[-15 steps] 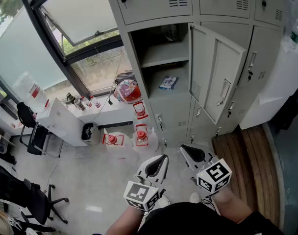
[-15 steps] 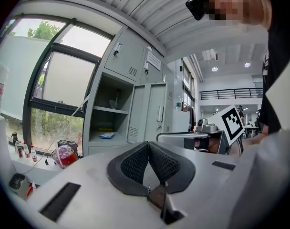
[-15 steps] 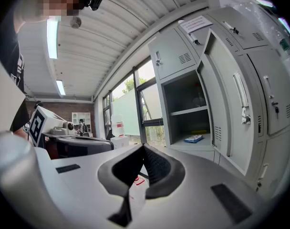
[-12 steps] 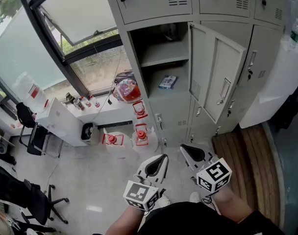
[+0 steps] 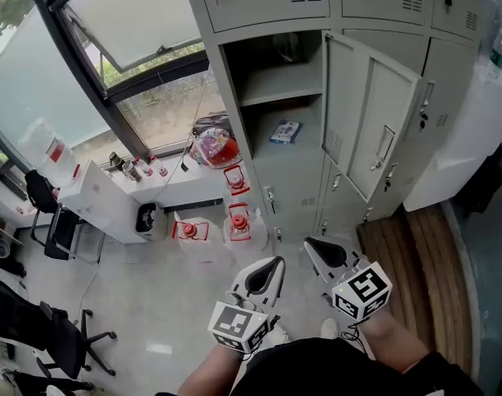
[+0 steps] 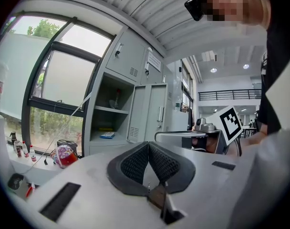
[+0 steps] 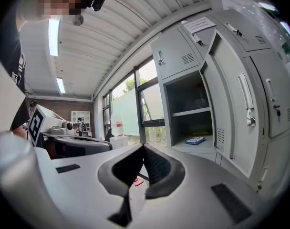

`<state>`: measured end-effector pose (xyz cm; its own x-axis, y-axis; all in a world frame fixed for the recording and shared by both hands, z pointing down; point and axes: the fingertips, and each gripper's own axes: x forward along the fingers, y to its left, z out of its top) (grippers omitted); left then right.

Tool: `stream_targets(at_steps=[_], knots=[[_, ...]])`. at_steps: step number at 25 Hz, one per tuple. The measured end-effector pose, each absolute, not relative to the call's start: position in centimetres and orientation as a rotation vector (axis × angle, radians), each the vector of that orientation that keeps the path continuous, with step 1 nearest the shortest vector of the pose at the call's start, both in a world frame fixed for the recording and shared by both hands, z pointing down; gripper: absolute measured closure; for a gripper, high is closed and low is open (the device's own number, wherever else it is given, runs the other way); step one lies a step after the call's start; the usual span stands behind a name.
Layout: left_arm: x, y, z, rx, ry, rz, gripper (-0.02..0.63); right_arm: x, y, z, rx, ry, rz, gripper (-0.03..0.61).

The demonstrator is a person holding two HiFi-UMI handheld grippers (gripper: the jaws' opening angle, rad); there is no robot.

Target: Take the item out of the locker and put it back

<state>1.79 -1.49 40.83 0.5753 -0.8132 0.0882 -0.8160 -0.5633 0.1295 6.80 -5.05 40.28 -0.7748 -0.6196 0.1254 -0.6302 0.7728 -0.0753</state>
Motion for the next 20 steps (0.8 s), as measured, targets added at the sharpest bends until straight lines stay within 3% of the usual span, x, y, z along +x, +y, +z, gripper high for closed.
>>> stream_targets(at_steps=[20], knots=[[-3.8, -1.3, 41.0, 2.685, -1.31, 0.006, 0.597, 0.6, -6.0, 40.0, 1.058, -2.826, 0.045, 0.526]])
